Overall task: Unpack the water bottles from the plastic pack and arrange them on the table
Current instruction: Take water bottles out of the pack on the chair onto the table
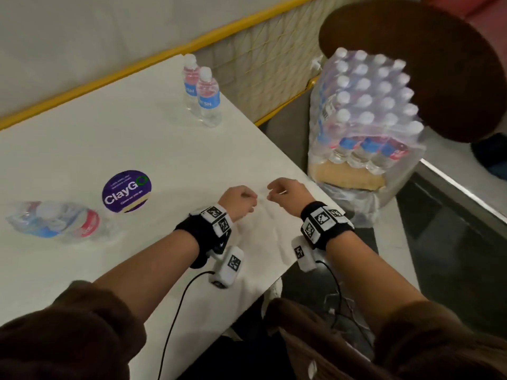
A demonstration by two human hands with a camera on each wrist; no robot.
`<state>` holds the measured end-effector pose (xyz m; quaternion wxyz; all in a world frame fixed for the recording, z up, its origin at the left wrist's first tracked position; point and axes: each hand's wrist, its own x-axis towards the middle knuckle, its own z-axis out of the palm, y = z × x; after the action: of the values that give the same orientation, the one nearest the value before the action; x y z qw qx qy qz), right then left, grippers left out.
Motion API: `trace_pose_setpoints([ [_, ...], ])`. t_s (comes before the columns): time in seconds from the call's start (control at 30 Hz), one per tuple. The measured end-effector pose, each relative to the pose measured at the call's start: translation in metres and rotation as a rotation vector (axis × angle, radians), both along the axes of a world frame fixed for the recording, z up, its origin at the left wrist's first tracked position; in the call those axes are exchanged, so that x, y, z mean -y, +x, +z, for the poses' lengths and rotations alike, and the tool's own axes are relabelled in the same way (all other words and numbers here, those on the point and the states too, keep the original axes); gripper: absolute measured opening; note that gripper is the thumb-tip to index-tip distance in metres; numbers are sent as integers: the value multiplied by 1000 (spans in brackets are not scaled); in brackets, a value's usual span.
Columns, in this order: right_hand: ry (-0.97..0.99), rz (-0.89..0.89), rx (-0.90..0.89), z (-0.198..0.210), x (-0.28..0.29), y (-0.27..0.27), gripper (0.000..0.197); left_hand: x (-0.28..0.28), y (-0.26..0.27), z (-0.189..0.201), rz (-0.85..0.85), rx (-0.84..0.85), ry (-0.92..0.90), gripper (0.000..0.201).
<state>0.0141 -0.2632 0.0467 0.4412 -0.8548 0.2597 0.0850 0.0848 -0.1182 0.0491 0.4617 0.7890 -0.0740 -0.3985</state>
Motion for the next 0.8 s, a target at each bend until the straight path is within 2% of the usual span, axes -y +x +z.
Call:
trace_pose_setpoints([
  [0.13,-52,-265,61,2,83,-23,20,92,-12,12,-268,67,-56,22],
  [0.23,-81,-468,162,13,138,-30,30,154,-17,23,-440,147,-63,34],
  [0.33,-67,-559,222,25,175,-28,26,194,-16,37,-470,229,-52,59],
  [0.43,-86,-528,168,32,192,-23,18,216,-14,43,-461,274,-70,58],
  [0.53,-94,-402,70,35,195,-21,34,230,-15,38,-447,307,-8,54],
  [0.6,-78,-389,56,37,194,-21,42,238,-16,33,-422,310,23,51],
  [0.63,-64,-404,76,36,194,-21,38,241,-17,33,-416,311,28,50],
  [0.73,4,-449,253,29,196,-28,9,248,-19,31,-426,353,11,42],
  [0.8,15,-448,282,22,196,-39,23,249,-18,29,-444,378,18,42],
])
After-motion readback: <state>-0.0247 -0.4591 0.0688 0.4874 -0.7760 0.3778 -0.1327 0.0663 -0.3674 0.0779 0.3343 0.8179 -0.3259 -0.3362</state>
